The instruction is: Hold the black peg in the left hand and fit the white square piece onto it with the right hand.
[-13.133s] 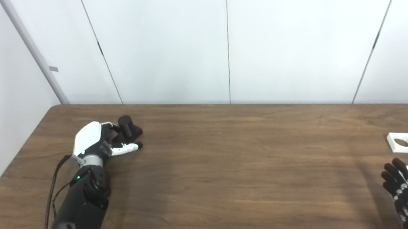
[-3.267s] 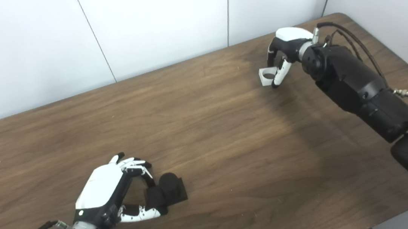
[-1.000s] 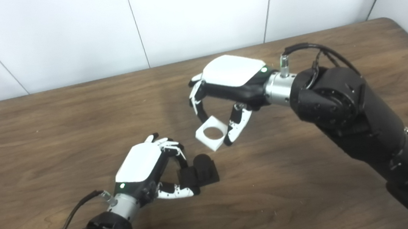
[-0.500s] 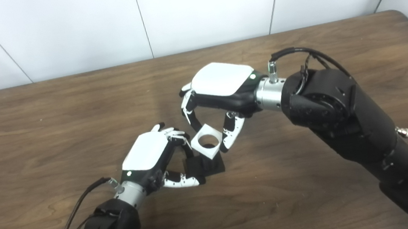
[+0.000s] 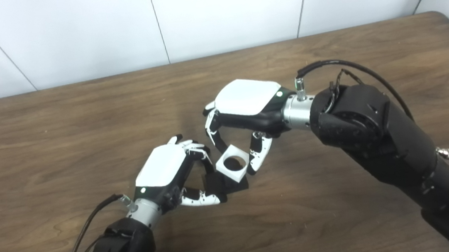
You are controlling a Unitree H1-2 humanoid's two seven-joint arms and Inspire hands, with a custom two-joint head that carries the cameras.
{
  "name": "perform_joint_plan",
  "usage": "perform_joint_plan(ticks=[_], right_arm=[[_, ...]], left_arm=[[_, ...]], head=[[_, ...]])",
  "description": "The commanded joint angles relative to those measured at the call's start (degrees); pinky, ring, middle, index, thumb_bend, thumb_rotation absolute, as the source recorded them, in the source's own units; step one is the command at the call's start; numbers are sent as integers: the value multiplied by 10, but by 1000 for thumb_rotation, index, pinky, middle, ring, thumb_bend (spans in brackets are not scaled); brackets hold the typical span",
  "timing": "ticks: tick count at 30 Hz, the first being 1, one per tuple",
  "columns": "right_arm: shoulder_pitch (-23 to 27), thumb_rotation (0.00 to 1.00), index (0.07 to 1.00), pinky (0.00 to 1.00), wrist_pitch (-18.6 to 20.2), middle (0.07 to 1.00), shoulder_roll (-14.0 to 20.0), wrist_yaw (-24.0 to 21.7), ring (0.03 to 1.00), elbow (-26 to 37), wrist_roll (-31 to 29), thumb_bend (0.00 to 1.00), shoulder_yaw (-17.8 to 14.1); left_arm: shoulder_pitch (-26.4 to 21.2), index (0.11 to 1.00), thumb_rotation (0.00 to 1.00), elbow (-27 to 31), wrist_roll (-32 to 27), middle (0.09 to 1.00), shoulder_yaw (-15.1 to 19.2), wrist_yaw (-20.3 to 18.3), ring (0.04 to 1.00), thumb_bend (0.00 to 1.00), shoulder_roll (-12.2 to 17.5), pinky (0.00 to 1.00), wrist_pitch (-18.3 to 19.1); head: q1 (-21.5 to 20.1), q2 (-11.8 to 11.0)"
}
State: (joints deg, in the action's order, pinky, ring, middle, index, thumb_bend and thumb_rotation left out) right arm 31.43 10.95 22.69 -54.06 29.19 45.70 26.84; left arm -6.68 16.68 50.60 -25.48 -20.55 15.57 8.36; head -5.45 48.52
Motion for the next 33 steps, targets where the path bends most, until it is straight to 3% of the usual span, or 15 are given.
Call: perform_joint_plan(ticks=[1,12,33], right_arm=[[13,132,483,833,-8,755,-5,13,901,1,5,524,-8],[14,132,483,814,-28,752,-18,37,899,-17,5,525,-17],[11,132,483,821,-36,749,-15,35,897,-29,9,525,-17]], left_arm=[[5,486,53,-11,3,786,-17,-36,881,519,2,1000,5],[4,487,54,-8,7,787,-16,-41,879,519,4,1000,7],[6,487,54,0,4,788,-16,-47,881,519,4,1000,12]], head=[[-1,1],[-1,1],[-4,4]])
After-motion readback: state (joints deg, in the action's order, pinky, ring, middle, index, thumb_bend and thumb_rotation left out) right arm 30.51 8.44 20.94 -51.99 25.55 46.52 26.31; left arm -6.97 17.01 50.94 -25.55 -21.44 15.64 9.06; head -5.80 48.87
